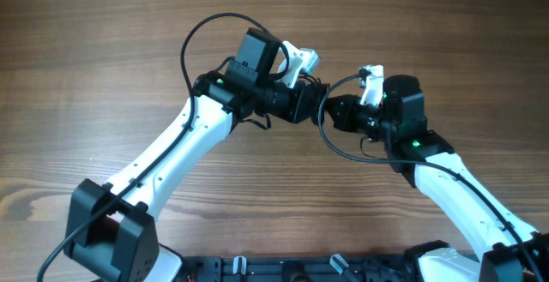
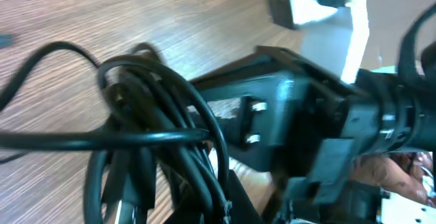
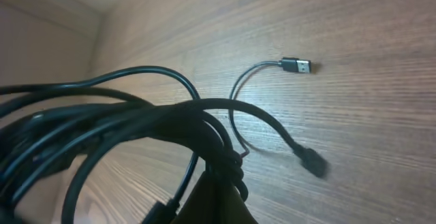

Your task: Untangle cables

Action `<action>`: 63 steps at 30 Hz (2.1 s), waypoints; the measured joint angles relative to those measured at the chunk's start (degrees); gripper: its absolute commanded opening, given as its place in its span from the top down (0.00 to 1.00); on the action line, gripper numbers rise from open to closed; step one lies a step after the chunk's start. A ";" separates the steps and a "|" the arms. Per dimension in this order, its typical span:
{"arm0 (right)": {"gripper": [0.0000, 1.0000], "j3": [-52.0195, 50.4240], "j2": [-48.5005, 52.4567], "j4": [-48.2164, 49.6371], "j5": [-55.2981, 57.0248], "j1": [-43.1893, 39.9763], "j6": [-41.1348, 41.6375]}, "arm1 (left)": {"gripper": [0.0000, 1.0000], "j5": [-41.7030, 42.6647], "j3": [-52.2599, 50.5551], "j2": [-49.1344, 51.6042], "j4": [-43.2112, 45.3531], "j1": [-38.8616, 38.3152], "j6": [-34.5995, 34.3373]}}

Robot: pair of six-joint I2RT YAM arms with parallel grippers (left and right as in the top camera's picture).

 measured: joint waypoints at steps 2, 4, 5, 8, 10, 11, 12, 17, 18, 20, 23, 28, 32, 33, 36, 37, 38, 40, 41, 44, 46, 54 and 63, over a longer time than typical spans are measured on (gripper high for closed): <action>0.96 0.00 0.00 -0.17 -2.60 -1.55 -0.57 | 0.96 -0.57 0.00 0.00 -0.48 1.16 0.09; 0.96 0.00 0.00 -0.20 -5.97 -3.48 -0.96 | 0.96 -0.92 0.00 0.00 -0.52 2.73 0.11; 0.96 0.00 0.00 -0.17 -6.40 -3.74 -1.05 | 0.96 -1.05 0.00 0.00 -0.52 3.50 0.11; 0.96 0.00 0.00 0.37 -13.57 -6.36 -1.11 | 0.96 -1.62 0.00 0.00 -0.52 5.62 0.11; 0.96 0.00 0.00 1.27 -16.90 -6.51 -1.14 | 0.96 -1.66 0.00 0.00 -0.52 6.21 0.81; 0.96 0.00 0.00 1.95 -18.99 -6.43 -1.11 | 0.96 -1.07 0.00 0.00 -0.52 6.21 1.75; 0.96 0.00 0.00 2.38 -20.28 -6.38 -1.14 | 0.96 0.04 0.00 0.00 -0.55 6.03 3.04; 0.96 0.00 0.00 3.10 -22.49 -6.34 -0.50 | 0.96 5.86 0.00 0.00 -0.42 4.00 8.81; 0.96 0.00 0.00 3.10 -22.51 -6.27 -0.24 | 0.96 7.17 0.00 0.00 -0.04 3.52 9.60; 0.96 0.00 0.00 3.37 -22.58 -6.23 0.26 | 0.96 9.79 0.00 0.00 1.38 2.75 10.60; 0.96 0.07 0.00 4.31 -22.75 -6.10 0.66 | 0.96 14.38 -0.11 0.00 4.61 1.92 11.30; 0.96 0.31 0.00 5.18 -22.95 -5.57 1.31 | 0.96 17.59 -0.15 0.00 6.75 0.59 11.69; 0.96 0.31 0.00 8.04 -24.39 -5.60 1.75 | 0.96 18.32 -0.15 0.00 6.84 0.28 11.93; 0.96 0.31 0.00 9.03 -25.03 -5.60 1.75 | 0.96 18.64 -0.15 0.00 6.78 0.28 12.07; 0.90 0.31 0.00 11.34 -28.39 -6.51 1.92 | 0.96 18.82 -0.15 -0.07 6.03 0.42 12.28; 0.87 0.31 0.00 11.39 -29.62 -7.17 1.90 | 0.96 18.80 -0.13 -0.15 5.53 0.61 12.31; 0.84 0.31 0.00 11.28 -30.47 -7.85 1.99 | 0.96 18.82 -0.13 -0.20 5.07 0.94 12.28; 0.75 0.31 0.00 10.49 -32.11 -10.21 1.86 | 0.96 18.82 -0.15 -0.22 4.31 2.05 11.65; 0.71 0.31 0.00 10.12 -32.74 -11.67 1.81 | 0.96 18.80 -0.15 -0.22 4.26 3.06 10.82; 0.56 0.31 0.02 9.84 -34.51 -15.17 1.60 | 0.96 17.88 -0.15 -0.26 4.66 6.56 6.16; 0.51 0.31 0.02 9.79 -35.01 -16.13 1.49 | 0.96 14.82 -0.15 -0.28 4.85 8.96 0.37; 0.43 0.33 0.02 4.55 -32.33 -13.46 -0.68 | 0.96 -3.74 -0.15 -0.33 4.90 12.96 -38.58; 0.43 0.31 0.02 -0.39 -21.53 -3.13 -1.36 | 0.96 -10.32 -0.15 -0.33 4.85 12.96 -73.11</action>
